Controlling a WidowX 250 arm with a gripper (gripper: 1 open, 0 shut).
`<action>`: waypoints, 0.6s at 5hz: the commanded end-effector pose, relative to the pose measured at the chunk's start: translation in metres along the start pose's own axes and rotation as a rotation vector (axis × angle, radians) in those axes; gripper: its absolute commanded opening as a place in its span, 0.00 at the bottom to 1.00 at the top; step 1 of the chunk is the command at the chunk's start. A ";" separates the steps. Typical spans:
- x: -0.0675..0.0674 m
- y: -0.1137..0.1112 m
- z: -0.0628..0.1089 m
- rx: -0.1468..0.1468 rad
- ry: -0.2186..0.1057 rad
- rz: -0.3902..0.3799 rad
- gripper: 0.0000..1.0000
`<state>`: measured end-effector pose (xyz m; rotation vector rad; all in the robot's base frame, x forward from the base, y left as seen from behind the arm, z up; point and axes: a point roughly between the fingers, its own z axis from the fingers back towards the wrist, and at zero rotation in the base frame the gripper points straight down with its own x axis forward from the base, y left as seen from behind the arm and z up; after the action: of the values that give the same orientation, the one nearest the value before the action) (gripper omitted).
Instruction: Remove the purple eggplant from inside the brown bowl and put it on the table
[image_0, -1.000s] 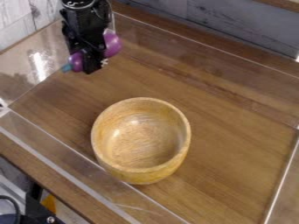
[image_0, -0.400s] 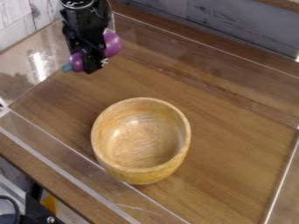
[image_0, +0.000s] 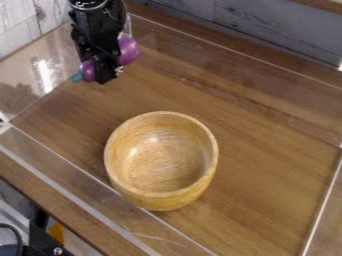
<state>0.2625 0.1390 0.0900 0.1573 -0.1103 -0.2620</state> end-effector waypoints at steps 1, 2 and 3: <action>0.007 0.011 0.011 0.037 -0.040 0.014 0.00; -0.005 0.021 0.002 0.035 -0.013 0.053 0.00; -0.019 0.036 -0.011 0.030 0.017 0.100 0.00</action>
<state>0.2449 0.1718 0.0675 0.1383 -0.0573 -0.1605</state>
